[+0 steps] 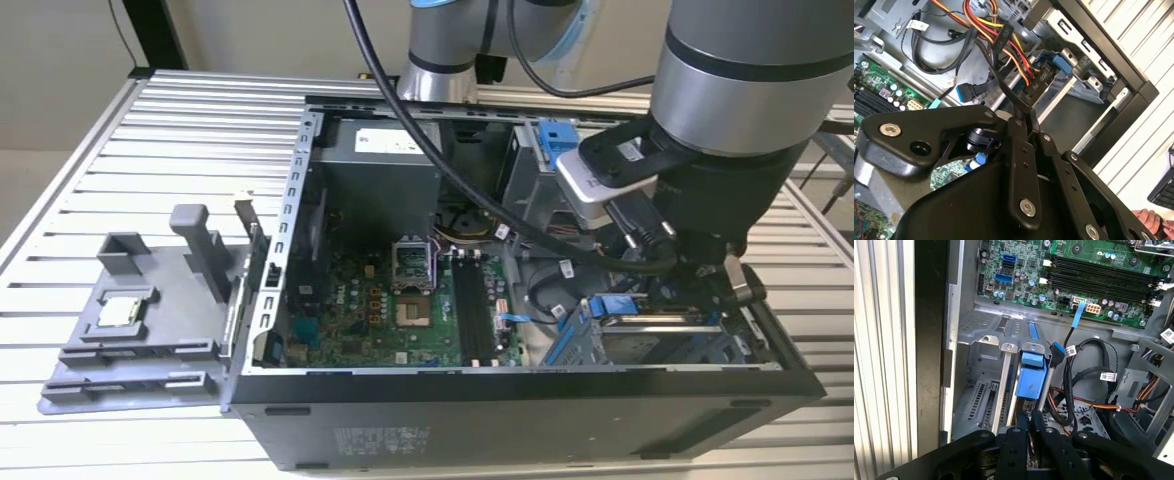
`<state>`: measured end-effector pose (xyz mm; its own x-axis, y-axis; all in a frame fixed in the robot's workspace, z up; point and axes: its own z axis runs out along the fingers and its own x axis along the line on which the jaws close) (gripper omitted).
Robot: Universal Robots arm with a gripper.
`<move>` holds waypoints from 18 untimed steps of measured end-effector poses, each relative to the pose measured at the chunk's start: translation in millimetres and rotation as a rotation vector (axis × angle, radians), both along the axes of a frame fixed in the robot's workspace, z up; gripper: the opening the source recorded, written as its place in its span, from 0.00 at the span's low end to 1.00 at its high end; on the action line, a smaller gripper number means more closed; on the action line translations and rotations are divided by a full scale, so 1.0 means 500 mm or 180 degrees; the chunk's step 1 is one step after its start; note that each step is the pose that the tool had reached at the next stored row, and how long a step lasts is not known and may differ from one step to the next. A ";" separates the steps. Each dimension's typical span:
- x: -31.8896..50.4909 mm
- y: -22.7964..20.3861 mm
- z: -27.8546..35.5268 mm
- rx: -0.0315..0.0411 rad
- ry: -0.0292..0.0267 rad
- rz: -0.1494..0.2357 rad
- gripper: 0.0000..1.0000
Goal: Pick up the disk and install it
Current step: 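Insert the second disk wire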
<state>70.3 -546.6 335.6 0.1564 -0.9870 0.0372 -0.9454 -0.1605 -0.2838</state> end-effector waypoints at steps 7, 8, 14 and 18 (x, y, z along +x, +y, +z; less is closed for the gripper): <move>0.000 -0.0002 -0.003 0.0031 -0.0001 -0.0046 0.00; 0.000 -0.0001 -0.004 0.0037 -0.0002 -0.0049 0.00; 0.000 -0.0008 -0.005 0.0064 -0.0001 -0.0056 0.00; 0.001 -0.0029 -0.005 0.0064 -0.0001 -0.0070 0.00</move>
